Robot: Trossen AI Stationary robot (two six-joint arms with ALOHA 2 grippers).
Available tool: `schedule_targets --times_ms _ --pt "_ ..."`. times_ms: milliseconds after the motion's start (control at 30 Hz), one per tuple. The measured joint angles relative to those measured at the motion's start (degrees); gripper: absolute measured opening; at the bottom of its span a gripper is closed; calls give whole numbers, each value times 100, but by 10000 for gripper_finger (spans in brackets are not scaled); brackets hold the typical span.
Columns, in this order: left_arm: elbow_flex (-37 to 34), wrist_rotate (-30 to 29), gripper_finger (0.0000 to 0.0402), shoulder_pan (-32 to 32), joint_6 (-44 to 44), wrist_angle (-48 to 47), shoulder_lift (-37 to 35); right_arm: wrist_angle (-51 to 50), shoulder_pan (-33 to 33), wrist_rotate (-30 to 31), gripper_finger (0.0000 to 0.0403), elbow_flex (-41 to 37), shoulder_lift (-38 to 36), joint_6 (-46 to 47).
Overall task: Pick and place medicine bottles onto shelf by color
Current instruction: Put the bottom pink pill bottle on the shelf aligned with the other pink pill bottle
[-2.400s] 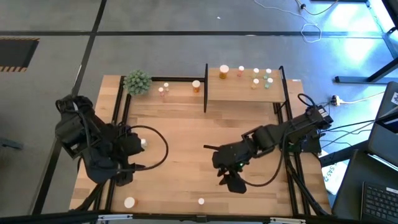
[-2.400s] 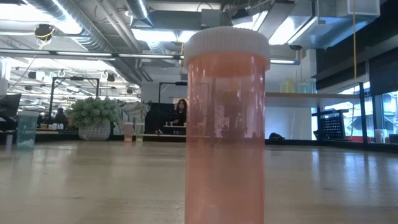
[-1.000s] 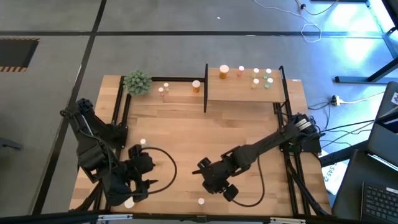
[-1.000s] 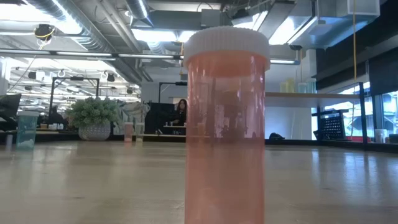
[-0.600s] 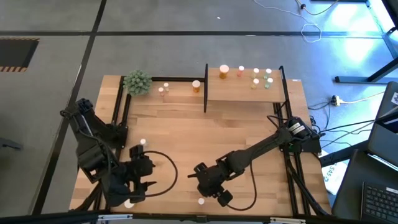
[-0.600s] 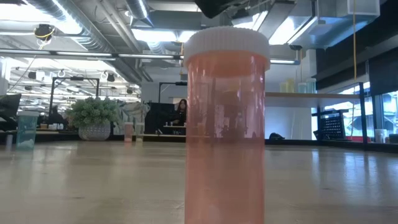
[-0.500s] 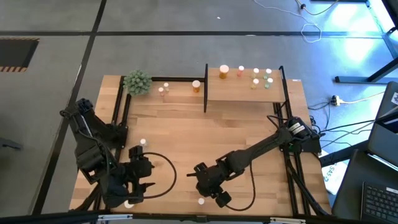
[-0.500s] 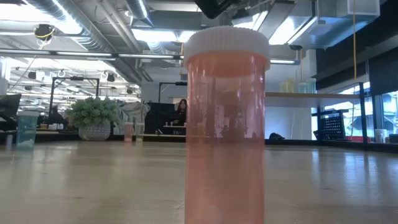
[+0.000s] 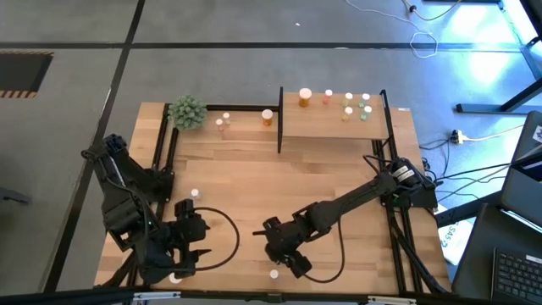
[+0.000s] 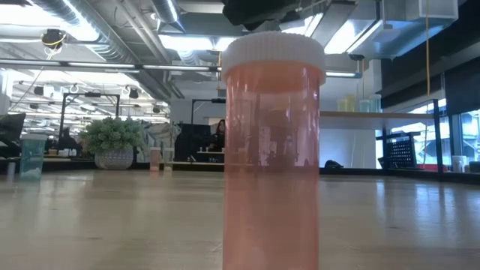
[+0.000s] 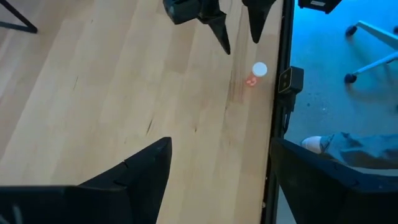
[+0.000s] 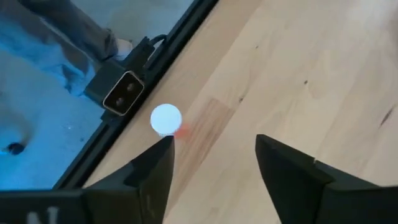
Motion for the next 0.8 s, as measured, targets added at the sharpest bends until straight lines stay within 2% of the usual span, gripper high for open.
schedule_targets --times_ms 200,800 --pt "0 0 268 0 -4 0 0 -4 57 -545 236 0 0 -399" --pt "0 0 268 0 2 -2 0 461 361 -368 236 9 613 -807"
